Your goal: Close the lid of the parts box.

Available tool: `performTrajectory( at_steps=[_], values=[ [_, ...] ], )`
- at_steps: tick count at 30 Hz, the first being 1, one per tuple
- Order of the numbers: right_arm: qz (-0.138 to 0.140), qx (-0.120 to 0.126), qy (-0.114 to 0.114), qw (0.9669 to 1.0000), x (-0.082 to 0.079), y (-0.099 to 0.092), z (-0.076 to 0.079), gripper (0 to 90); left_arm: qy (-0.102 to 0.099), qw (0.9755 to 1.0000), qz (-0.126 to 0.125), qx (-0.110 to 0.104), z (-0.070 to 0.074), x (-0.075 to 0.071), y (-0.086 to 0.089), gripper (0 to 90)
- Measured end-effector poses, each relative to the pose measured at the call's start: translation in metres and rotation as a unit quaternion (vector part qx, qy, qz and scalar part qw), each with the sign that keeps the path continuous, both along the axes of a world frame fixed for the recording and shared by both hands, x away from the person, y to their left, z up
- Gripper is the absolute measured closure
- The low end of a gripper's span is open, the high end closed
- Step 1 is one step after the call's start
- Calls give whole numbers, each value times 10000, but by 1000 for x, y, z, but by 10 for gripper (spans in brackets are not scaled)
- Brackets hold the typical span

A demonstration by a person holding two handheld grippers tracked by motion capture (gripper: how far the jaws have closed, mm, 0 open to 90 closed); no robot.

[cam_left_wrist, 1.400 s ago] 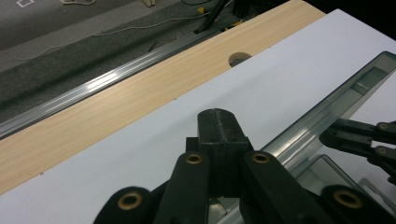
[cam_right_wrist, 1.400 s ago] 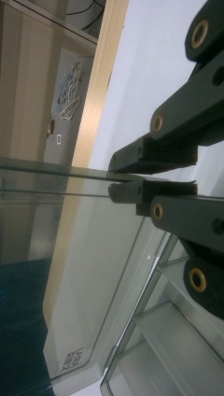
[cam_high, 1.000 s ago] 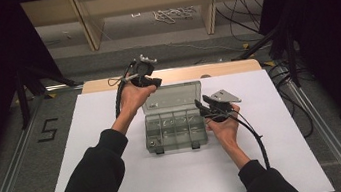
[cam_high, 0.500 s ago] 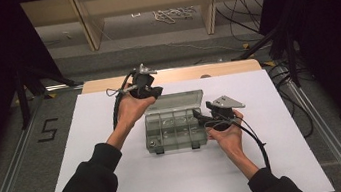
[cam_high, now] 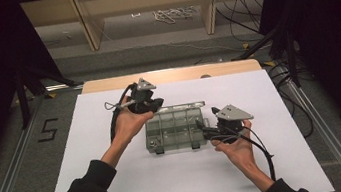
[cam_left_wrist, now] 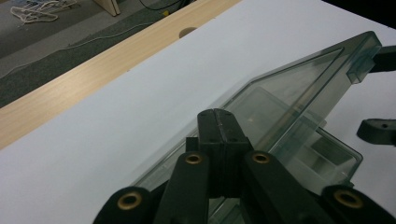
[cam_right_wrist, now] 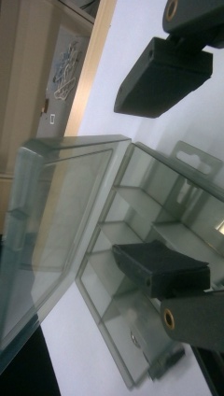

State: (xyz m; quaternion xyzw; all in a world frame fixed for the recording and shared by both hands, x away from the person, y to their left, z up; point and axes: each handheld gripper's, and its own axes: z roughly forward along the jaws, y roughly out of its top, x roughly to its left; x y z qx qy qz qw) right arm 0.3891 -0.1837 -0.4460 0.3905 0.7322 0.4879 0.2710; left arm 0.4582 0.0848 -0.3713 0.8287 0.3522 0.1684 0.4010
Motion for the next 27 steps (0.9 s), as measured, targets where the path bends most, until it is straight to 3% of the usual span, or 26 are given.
performTrajectory(
  at_steps=[3, 5, 12, 15, 16, 27],
  values=[
    [32, -106, -85, 9999, -8, -4, 2, 274, -15, 10000, -54, -46, -4, -7, 0, 895],
    [60, -58, -11, 10000, -14, -7, 1, 274, -23, 9999, -110, -76, -7, -11, -1, 895],
    [157, 24, -69, 9999, -26, -11, 2, 264, -31, 9996, -213, -171, -18, -26, 1, 896],
    [176, 5, -70, 9998, -31, -14, 3, 263, 52, 9993, -240, -265, -25, -29, 3, 896],
    [187, -34, -53, 9998, -34, -15, 3, 263, 58, 9995, -237, -209, -26, -30, 4, 896],
    [234, 5, -56, 9997, -41, -16, 2, 254, 139, 9988, -266, -391, -46, -40, 10, 896]
  ],
)
